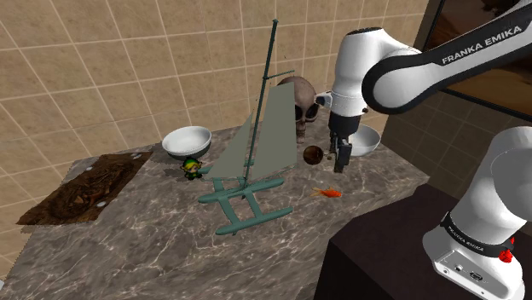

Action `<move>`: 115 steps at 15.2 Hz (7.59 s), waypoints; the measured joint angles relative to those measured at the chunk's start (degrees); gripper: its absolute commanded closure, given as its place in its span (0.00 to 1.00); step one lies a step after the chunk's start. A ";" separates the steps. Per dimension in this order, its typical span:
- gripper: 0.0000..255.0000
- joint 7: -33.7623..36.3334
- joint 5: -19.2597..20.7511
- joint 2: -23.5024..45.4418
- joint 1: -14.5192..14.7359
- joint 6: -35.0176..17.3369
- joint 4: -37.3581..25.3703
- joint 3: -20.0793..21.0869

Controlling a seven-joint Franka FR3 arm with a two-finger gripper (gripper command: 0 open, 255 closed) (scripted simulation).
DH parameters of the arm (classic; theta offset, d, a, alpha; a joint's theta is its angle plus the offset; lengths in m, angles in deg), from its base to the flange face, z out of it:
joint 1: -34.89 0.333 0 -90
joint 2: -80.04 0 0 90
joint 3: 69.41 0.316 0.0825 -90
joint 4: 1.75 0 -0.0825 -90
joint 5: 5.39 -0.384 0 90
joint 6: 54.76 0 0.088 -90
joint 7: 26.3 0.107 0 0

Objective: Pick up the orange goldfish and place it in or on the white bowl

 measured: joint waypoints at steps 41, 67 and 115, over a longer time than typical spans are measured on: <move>1.00 -2.88 -1.22 3.85 3.80 -3.79 0.71 2.43; 1.00 -16.55 6.58 -3.45 -3.68 12.03 -6.90 -10.43; 0.00 -35.08 12.71 7.78 -11.14 7.27 -13.35 -25.00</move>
